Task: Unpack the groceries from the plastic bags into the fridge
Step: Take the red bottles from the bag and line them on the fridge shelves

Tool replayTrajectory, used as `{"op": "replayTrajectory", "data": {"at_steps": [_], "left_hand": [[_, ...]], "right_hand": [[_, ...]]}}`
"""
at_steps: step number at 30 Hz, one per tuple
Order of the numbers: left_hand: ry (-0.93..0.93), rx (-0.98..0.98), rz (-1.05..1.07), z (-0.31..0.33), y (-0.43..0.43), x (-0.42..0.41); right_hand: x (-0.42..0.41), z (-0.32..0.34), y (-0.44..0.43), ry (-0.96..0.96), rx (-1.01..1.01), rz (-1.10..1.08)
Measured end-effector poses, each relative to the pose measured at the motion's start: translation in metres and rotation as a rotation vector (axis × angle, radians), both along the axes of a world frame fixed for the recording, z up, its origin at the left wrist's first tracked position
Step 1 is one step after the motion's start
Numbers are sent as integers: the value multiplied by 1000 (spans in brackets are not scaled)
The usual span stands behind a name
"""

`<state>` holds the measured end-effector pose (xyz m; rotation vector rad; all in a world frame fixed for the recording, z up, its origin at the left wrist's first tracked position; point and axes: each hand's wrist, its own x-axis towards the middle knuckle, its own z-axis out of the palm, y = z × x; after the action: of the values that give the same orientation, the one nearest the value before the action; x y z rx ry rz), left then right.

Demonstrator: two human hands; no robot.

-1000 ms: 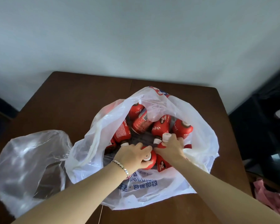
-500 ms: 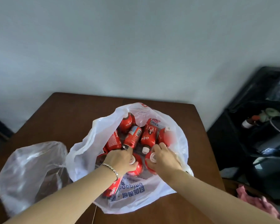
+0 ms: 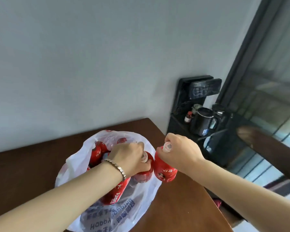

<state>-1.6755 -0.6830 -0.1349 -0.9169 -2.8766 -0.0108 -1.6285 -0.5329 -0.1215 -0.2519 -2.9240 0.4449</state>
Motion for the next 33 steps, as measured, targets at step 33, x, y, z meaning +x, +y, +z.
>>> {"op": "replayTrajectory", "data": {"at_steps": [33], "left_hand": [[-78, 138, -1540, 97, 416, 684]], "right_hand": [[802, 74, 223, 68, 181, -1490]]}}
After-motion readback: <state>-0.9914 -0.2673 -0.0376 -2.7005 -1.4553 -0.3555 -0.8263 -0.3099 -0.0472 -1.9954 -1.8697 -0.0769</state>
